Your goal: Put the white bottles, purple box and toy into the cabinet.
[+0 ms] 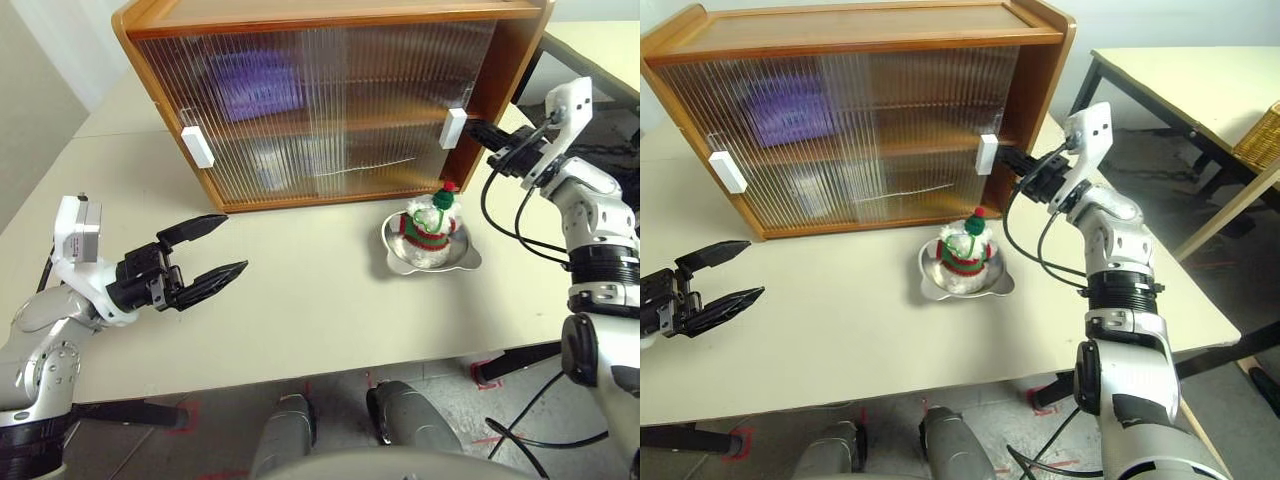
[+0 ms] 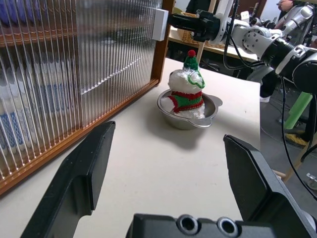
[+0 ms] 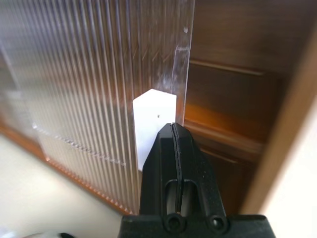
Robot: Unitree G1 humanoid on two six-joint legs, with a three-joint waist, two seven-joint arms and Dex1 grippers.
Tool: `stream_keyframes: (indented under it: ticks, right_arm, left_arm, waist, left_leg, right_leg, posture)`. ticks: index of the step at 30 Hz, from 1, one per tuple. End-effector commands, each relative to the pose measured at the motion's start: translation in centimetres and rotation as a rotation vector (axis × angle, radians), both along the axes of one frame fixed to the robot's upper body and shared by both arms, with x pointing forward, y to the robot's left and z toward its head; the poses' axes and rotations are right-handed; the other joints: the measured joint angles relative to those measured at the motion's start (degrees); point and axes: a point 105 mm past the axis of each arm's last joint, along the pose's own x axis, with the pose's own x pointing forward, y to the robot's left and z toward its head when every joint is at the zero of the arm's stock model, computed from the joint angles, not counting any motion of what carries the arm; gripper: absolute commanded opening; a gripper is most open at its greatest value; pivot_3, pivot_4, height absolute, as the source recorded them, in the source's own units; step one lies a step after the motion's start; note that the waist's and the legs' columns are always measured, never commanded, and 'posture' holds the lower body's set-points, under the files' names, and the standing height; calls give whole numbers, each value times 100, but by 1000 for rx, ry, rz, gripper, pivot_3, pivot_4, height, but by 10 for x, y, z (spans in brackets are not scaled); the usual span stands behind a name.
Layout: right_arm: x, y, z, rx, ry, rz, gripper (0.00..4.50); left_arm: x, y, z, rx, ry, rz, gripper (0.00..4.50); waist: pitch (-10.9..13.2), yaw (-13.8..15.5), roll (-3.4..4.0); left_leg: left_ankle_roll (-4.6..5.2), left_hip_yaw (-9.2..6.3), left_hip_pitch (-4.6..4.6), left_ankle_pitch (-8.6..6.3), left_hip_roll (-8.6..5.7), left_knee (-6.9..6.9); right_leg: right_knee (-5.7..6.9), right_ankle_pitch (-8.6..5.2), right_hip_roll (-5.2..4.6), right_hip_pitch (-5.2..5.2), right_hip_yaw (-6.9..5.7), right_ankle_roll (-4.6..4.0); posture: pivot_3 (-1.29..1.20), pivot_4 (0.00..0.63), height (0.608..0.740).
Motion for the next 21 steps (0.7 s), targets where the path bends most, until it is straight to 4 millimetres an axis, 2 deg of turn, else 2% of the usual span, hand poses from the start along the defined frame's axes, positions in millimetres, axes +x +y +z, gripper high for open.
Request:
stream_keyframes:
  ticks: [1,21]
  right_arm:
    - [1,23,0,-6,17,79,23]
    - [-2,91,-8,34,101,279,23]
  left_arm:
    - [1,1,2,23,1,6,4500]
    - [-2,3,2,19,11,39,4500]
  waist:
    - [0,0,0]
    - [0,49,0]
  left_leg:
    - [1,0,0,0,0,0]
    - [0,0,-3,2,0,-1]
  right_leg:
    - [2,0,0,-1,0,0]
    - [24,-7,0,-18,-2,-16]
  posture:
    - [-158,78,740]
    - [-137,89,740]
